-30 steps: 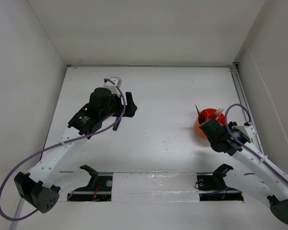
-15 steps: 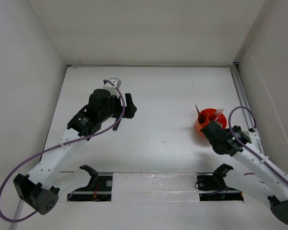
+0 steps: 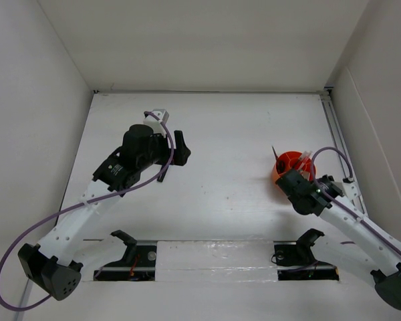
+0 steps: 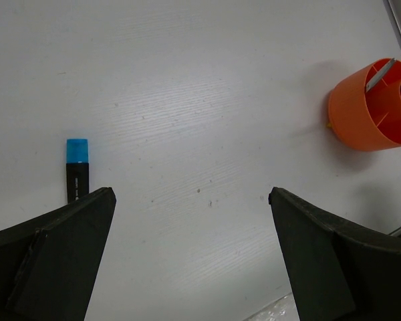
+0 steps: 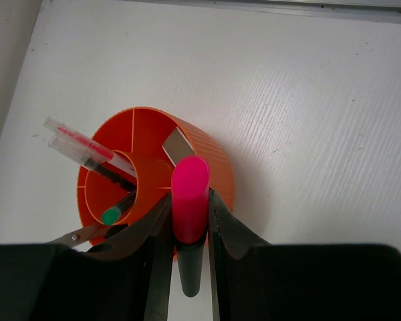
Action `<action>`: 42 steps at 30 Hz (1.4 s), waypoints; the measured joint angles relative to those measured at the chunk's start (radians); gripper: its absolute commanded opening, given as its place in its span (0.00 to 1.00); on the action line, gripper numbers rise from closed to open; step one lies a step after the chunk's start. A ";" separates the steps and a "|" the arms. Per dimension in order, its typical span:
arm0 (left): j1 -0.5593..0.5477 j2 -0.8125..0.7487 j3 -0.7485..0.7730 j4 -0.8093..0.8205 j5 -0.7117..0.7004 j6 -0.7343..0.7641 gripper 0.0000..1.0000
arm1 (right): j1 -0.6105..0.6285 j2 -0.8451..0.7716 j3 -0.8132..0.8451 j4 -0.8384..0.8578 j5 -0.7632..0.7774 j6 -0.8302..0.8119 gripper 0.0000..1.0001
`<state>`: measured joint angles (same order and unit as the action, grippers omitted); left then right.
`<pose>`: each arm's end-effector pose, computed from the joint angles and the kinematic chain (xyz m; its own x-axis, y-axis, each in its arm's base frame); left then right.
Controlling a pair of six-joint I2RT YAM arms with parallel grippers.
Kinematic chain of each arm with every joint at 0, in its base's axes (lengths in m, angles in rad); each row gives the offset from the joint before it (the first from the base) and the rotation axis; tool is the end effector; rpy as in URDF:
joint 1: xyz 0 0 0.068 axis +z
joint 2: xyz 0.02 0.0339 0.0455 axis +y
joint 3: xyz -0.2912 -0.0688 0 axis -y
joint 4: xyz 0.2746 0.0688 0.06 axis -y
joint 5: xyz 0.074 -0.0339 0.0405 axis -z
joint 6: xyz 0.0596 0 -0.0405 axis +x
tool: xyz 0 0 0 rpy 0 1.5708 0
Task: Sort the stationery into containers
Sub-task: Place the stationery into the container
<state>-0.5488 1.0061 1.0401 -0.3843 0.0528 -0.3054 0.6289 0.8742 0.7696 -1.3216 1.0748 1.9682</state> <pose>0.2219 -0.1393 0.3830 -0.4486 -0.0776 -0.8904 0.4491 0.8417 -0.2997 0.1338 0.0325 0.2666 0.1461 0.6489 -0.7467 0.8066 0.3590 0.4697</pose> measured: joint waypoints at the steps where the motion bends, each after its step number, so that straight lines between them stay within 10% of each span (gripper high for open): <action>1: 0.000 -0.001 0.000 0.000 0.000 0.001 1.00 | 0.000 -0.006 -0.008 0.004 0.003 0.000 0.00; 42: 0.000 -0.008 0.000 0.000 0.026 0.005 1.00 | -0.008 -0.001 -0.130 0.217 0.106 0.011 0.00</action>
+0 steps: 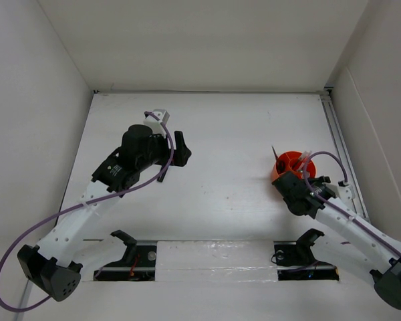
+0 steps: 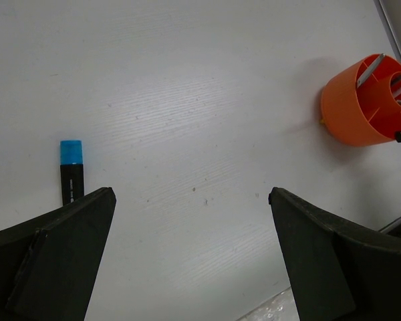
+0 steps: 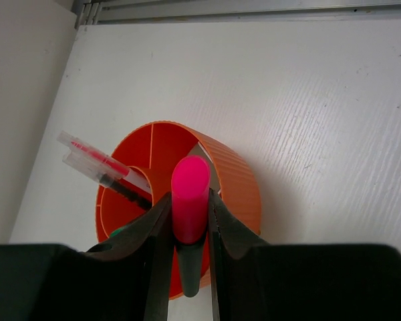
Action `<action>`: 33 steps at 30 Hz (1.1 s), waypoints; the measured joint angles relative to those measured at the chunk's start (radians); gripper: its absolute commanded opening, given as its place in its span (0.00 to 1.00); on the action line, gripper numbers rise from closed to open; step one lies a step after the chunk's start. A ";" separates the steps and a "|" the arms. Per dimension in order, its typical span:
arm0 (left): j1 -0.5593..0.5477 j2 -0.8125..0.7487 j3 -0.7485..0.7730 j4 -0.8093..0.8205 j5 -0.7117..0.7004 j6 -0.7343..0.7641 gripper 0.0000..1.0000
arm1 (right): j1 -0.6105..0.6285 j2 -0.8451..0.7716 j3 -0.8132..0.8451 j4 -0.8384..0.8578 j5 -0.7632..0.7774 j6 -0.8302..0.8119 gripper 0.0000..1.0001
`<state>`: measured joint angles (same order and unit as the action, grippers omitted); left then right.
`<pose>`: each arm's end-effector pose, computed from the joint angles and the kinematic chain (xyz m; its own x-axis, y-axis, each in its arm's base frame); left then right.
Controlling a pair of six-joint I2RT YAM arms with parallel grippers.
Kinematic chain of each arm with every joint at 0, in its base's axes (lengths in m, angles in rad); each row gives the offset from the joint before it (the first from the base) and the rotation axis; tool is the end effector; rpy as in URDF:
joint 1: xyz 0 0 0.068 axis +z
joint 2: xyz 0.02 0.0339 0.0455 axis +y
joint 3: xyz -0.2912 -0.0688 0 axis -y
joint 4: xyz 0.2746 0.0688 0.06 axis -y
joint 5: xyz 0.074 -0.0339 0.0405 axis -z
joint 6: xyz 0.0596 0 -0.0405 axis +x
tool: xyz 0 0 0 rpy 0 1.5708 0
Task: Sort the stationery into containers
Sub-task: Place the stationery into the container
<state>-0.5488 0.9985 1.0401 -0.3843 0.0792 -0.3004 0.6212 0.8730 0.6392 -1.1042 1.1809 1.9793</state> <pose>0.2192 -0.1396 0.3848 -0.4465 -0.0727 -0.8918 0.4726 0.8271 -0.3041 0.1429 0.0345 0.2373 0.2705 0.6226 -0.7343 0.7451 0.3476 0.5692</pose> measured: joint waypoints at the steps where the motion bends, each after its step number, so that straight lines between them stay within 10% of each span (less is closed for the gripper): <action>1: 0.000 -0.002 0.000 0.000 0.000 0.002 1.00 | 0.000 0.001 0.000 0.000 0.000 0.000 0.00; 13: 0.000 -0.002 0.000 0.006 0.014 0.005 1.00 | -0.011 0.079 -0.021 0.005 0.002 0.009 0.00; 23: 0.000 -0.002 0.000 0.006 0.023 0.005 1.00 | -0.011 0.091 -0.024 -0.008 -0.008 0.009 0.49; 33: 0.000 -0.002 0.000 0.006 0.022 0.006 1.00 | -0.011 0.089 -0.012 -0.018 -0.007 0.008 0.64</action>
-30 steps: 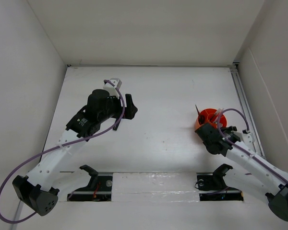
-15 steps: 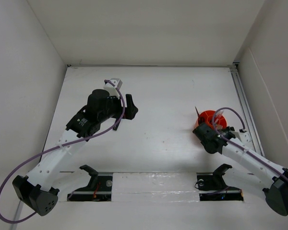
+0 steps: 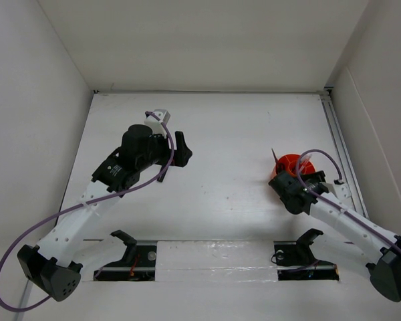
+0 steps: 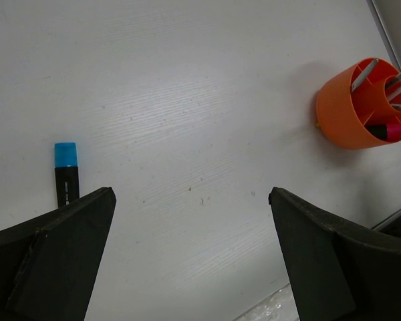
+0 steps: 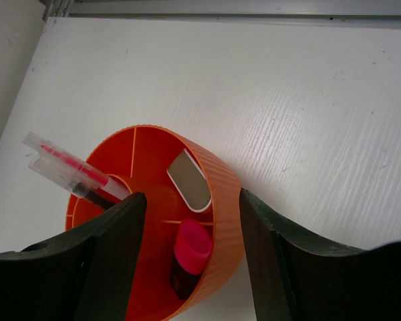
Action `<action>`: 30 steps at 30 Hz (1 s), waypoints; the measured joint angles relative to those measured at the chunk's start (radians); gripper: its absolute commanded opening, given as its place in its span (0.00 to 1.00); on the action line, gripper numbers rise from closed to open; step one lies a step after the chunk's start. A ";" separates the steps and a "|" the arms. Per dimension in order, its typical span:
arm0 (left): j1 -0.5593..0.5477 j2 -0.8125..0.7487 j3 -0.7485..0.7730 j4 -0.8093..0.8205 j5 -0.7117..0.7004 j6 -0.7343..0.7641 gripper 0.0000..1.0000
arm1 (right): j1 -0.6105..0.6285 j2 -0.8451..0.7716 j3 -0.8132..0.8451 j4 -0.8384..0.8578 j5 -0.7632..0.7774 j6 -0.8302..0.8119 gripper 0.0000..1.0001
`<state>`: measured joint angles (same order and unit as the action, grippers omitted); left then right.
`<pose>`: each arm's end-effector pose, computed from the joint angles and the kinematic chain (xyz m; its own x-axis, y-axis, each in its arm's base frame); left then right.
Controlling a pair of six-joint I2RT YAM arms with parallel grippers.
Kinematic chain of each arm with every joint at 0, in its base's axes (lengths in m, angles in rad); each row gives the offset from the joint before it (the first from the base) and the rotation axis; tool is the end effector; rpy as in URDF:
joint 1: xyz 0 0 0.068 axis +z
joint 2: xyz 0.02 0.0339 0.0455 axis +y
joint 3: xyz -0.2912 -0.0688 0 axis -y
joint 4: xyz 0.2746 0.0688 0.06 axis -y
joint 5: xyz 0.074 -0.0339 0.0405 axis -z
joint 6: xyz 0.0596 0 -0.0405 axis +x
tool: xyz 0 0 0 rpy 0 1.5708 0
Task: Sort the stationery into containers
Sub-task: Place the stationery into the container
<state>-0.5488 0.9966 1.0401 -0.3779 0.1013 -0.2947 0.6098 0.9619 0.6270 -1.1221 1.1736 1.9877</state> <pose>0.2182 -0.1405 0.3861 -0.4424 -0.0682 -0.8942 0.4933 0.8142 -0.3061 0.1491 0.0371 0.2224 0.2057 0.5752 -0.7917 0.7997 0.3676 0.4748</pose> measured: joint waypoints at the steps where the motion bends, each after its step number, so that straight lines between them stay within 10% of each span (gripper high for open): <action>1: 0.000 0.000 0.000 0.000 -0.002 0.000 1.00 | 0.000 -0.002 0.002 -0.001 0.001 0.000 0.65; 13: 0.000 0.021 0.000 -0.009 -0.121 -0.019 1.00 | 0.035 -0.097 0.095 -0.051 0.030 0.000 0.99; 23: 0.010 0.101 -0.013 -0.045 -0.251 -0.089 1.00 | 0.065 -0.223 0.215 -0.103 0.035 0.000 0.99; 30: 0.073 0.313 -0.014 -0.071 -0.249 -0.111 1.00 | 0.105 -0.450 0.230 0.288 -0.101 -0.610 0.98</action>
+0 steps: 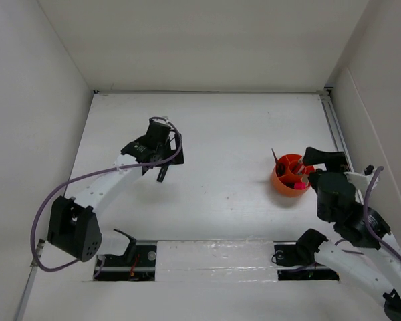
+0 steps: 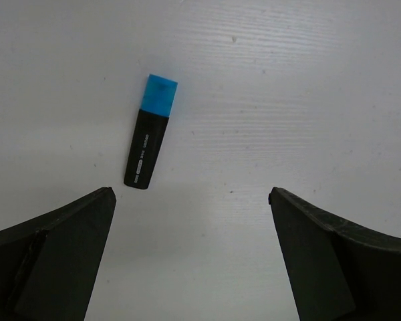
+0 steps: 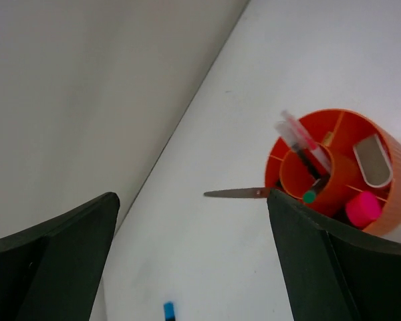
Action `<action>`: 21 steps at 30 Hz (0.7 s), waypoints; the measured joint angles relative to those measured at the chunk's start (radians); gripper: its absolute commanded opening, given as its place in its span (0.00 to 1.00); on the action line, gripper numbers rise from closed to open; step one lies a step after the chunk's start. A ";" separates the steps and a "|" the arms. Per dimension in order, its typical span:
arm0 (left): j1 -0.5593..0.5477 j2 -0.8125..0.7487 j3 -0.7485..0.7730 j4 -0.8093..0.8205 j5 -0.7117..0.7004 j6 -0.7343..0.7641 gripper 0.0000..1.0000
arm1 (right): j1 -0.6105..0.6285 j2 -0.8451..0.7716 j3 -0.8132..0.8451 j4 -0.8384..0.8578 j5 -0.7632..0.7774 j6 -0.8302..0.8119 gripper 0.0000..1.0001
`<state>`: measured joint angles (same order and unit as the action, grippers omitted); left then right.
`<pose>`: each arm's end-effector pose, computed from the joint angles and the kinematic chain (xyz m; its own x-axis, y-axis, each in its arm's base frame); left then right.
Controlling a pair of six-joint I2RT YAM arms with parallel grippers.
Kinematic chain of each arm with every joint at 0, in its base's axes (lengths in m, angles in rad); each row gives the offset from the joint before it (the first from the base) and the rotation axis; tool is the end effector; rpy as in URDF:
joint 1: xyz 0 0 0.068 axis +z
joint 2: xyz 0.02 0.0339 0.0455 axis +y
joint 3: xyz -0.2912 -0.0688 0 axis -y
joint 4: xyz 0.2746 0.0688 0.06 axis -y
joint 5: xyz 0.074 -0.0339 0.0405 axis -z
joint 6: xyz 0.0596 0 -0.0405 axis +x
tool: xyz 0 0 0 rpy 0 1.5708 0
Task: Sort the stationery into containers
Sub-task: Place the stationery into the container, then grab a piece of stationery with the left arm
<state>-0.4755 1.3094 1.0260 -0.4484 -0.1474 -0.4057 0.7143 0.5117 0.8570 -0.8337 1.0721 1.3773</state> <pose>0.2921 -0.1406 0.2868 -0.6862 -0.0858 -0.7223 0.0923 0.9747 -0.2034 0.1058 0.0225 0.3574 0.1994 0.7941 -0.5742 0.4003 0.4688 0.7874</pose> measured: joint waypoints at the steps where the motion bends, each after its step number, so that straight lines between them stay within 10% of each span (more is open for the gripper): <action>1: 0.002 0.023 0.000 -0.002 0.000 0.000 1.00 | 0.002 -0.035 -0.012 0.076 -0.040 -0.116 0.98; 10: 0.019 0.171 0.005 -0.013 -0.011 0.008 0.96 | 0.006 -0.081 -0.019 0.404 -0.431 -0.706 0.98; 21: 0.192 0.352 0.085 -0.023 0.044 0.051 0.86 | 0.007 -0.084 -0.020 0.520 -0.702 -0.899 0.98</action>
<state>-0.2840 1.6619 1.1110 -0.4709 -0.1032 -0.3546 0.7212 0.4282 0.8368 -0.3141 0.3702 0.4786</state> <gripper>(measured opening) 0.861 0.980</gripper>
